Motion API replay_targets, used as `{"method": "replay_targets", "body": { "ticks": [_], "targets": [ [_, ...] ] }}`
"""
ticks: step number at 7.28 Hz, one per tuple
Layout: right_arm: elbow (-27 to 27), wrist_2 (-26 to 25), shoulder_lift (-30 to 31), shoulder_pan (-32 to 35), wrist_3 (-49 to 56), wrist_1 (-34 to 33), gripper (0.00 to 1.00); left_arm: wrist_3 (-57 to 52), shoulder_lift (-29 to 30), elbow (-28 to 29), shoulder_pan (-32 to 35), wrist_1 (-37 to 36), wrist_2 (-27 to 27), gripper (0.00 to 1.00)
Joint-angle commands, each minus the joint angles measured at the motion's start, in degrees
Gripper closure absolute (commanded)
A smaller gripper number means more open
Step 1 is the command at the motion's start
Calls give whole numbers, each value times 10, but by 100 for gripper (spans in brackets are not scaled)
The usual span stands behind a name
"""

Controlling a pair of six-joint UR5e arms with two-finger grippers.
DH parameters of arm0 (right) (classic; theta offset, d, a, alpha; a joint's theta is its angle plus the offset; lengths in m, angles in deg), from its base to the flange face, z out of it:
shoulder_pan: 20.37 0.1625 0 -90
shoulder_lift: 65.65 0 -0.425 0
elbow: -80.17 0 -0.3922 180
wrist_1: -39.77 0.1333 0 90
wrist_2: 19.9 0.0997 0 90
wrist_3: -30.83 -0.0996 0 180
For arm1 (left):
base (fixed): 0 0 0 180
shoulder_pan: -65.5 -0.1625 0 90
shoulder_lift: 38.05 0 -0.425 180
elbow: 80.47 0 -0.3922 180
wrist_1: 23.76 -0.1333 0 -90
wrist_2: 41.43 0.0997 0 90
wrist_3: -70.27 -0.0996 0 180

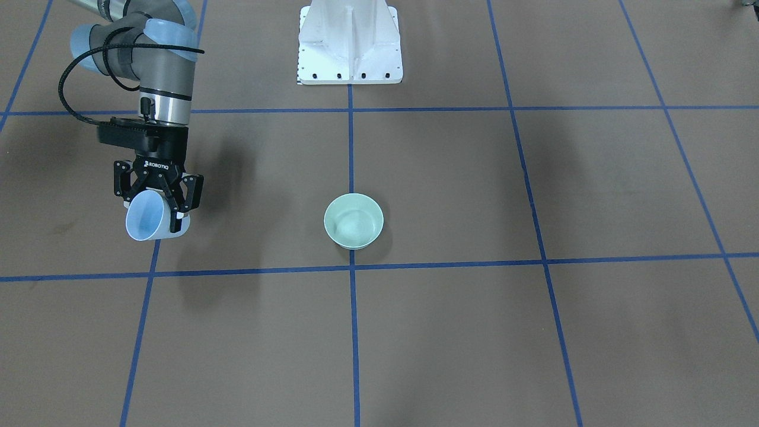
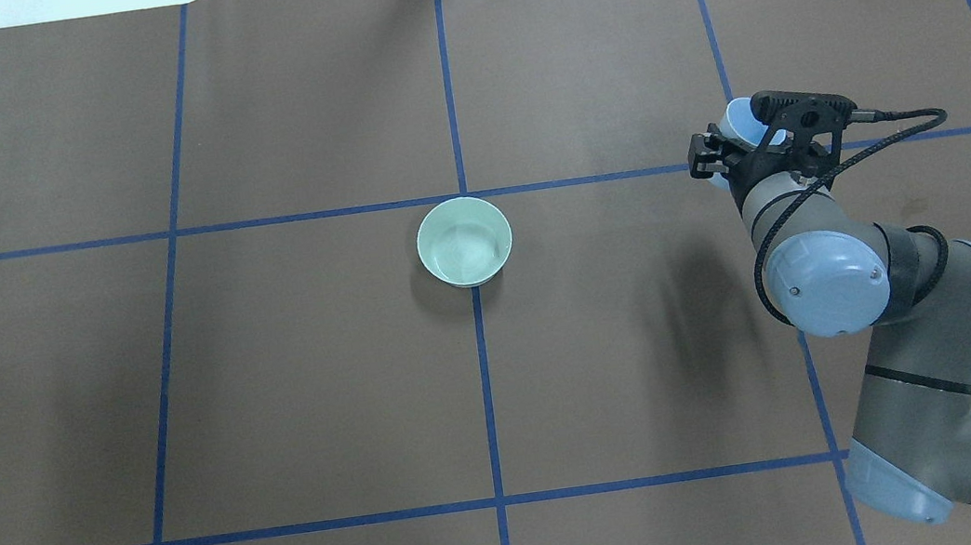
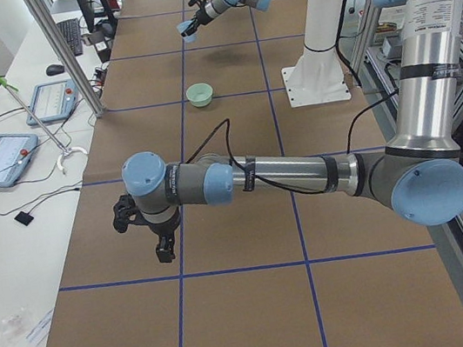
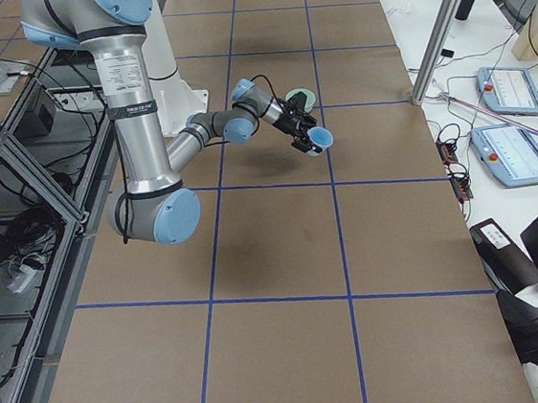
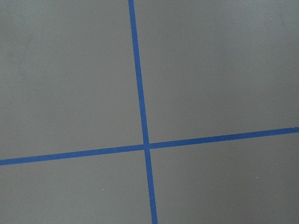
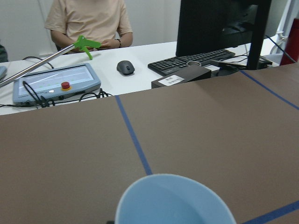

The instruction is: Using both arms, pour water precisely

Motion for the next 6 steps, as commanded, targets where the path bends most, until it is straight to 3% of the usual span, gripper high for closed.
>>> {"method": "replay_targets", "body": {
  "ticks": [1,3,4,5,6],
  "targets": [
    [-2,19,-20,-10,137,10,100,0,0,1,0,0,0,0],
    [2,43,-54,-28,186,36,100,0,0,1,0,0,0,0],
    [-2,93,-58,-26,250,69,100,0,0,1,0,0,0,0],
    [3,122,-55,-25,308,129,100,0,-1,1,0,0,0,0],
    [5,145,-55,-26,333,147,100,0,-1,3,0,0,0,0]
  ]
}}
